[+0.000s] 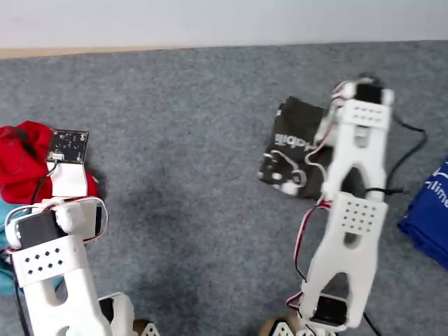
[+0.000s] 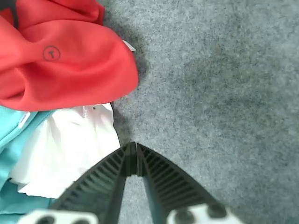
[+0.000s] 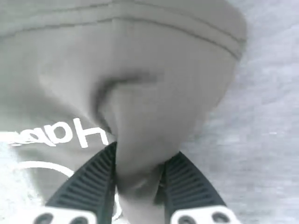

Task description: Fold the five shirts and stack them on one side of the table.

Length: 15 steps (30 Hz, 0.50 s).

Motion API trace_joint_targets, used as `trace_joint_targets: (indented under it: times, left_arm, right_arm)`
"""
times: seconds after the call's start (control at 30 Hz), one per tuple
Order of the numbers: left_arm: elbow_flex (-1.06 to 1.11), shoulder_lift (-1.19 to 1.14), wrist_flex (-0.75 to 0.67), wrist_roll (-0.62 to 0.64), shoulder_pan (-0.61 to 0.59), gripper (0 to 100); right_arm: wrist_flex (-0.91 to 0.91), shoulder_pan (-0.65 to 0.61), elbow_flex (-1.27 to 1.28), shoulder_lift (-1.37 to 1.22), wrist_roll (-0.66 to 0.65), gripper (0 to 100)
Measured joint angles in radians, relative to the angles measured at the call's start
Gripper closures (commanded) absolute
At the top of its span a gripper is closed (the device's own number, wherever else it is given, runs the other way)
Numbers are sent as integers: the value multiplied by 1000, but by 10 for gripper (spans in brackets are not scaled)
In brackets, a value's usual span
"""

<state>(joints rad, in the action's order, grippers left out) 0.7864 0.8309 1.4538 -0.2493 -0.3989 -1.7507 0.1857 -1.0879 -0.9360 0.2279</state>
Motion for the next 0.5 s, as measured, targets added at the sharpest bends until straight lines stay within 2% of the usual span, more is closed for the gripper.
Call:
trace_joint_targets:
  times: [0.5]
  left_arm:
    - [0, 0, 0, 0, 0, 993]
  right_arm:
    - [-2, 287, 0, 253, -178, 989]
